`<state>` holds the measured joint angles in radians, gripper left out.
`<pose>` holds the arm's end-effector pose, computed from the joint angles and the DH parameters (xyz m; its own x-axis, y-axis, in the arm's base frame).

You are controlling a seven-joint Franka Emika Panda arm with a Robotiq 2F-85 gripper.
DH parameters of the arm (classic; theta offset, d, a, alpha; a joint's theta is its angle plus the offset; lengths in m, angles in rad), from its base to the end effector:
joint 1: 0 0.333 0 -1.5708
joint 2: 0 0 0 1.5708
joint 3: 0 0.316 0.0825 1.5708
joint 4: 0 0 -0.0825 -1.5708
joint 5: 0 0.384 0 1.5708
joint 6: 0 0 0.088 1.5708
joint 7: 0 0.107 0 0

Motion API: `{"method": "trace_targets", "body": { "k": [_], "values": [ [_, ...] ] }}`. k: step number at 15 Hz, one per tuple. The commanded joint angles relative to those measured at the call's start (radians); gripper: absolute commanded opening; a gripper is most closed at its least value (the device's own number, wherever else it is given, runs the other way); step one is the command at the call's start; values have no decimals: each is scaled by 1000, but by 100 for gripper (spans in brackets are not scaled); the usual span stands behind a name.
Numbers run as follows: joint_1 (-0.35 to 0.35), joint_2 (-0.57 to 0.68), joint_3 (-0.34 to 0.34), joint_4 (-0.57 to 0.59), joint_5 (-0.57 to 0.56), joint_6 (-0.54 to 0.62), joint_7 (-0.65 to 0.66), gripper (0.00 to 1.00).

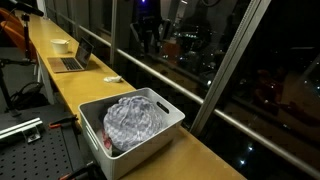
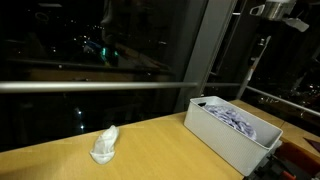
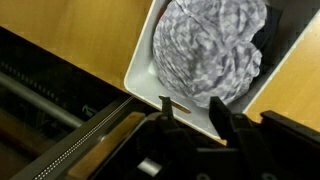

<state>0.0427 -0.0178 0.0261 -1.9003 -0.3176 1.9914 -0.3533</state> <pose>0.5677 0.0199 0.5173 0.8607 0.5087 -0.0193 0.4888 -0.8154 0.3101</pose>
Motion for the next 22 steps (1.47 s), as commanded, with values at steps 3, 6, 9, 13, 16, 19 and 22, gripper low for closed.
{"method": "trace_targets", "body": {
  "k": [3,6,9,13,16,19,22],
  "values": [
    [34,65,43,106,-7,-40,18,90],
    [71,139,80,179,4,-35,35,100],
    [117,228,121,256,11,-36,55,100],
    [199,368,161,370,-23,-62,100,100],
    [258,463,171,459,-34,-84,105,100],
    [312,555,169,546,-42,-114,97,100],
    [358,631,164,613,-61,-135,88,100]
  ]
}}
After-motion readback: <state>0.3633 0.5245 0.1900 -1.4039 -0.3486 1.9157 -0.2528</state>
